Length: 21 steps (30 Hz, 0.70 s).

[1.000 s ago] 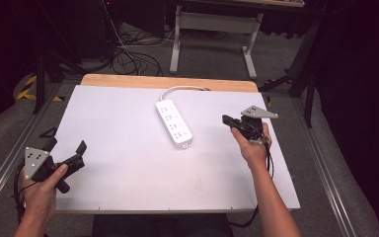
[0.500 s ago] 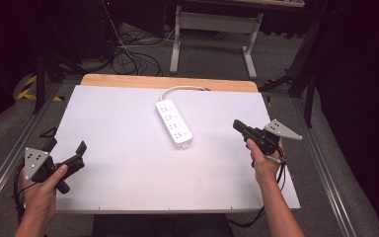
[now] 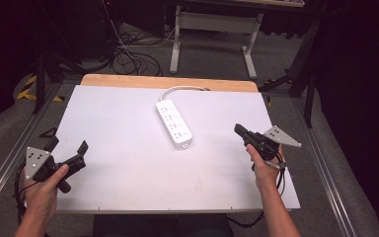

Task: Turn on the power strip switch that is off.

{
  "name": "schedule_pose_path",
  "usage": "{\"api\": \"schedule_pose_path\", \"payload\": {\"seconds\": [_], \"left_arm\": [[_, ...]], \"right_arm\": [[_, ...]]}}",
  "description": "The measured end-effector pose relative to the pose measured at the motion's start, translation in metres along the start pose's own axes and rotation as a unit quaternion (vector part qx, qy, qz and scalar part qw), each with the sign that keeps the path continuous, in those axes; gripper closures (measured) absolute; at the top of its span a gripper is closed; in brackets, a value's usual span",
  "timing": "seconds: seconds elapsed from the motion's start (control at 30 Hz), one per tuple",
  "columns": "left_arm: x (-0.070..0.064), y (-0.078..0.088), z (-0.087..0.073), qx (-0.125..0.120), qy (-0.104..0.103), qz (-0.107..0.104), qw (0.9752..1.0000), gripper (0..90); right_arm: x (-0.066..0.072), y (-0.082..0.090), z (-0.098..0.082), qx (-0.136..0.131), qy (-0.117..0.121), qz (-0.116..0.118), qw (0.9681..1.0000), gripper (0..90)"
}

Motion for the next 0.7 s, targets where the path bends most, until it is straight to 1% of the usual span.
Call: {"api": "schedule_pose_path", "payload": {"seconds": [0.13, 0.2, 0.37, 0.43, 0.5, 0.57, 0.7], "left_arm": [[0.0001, -0.0006, 0.0, -0.002, 0.003, 0.001, 1.0, 6.5], [0.0006, -0.0004, 0.0001, -0.003, 0.004, 0.002, 1.0, 6.4], [0.0011, -0.0001, 0.0001, -0.002, 0.004, 0.002, 1.0, 6.4], [0.0011, 0.0001, 0.0001, -0.002, 0.004, 0.002, 1.0, 6.4], [0.001, 0.0001, 0.0001, -0.003, 0.004, 0.001, 1.0, 6.3], [0.0014, 0.0, 0.0001, -0.003, 0.005, 0.001, 1.0, 6.3], [0.0016, 0.0, 0.0, -0.003, 0.006, 0.002, 1.0, 6.2]], "right_arm": [[0.0012, 0.0004, 0.0001, -0.002, 0.004, 0.007, 1.0, 82.4], [0.0009, 0.0006, 0.001, -0.008, 0.006, 0.006, 0.9999, 76.6], [0.0, 0.0001, 0.0017, -0.013, 0.007, 0.002, 0.9999, 68.3], [0.0006, -0.0005, 0.0017, -0.013, 0.007, 0.003, 0.9999, 62.5], [0.0009, -0.0018, 0.0016, -0.012, 0.006, 0.001, 0.9999, 52.4], [0.0021, -0.0024, 0.0013, -0.003, 0.0, 0.0, 1.0, 44.7], [0.0064, -0.0041, 0.0026, -0.001, 0.004, 0.009, 1.0, 35.7]]}}
Point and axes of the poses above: each handheld gripper's, and its own axes: y roughly backward along the jaws, z roughly out of its top, x roughly to its left, the point moved 6 cm from there along -y, roughly forward along the jaws, and after that the axes turned 12 degrees about -z, right-handed, at the moved point
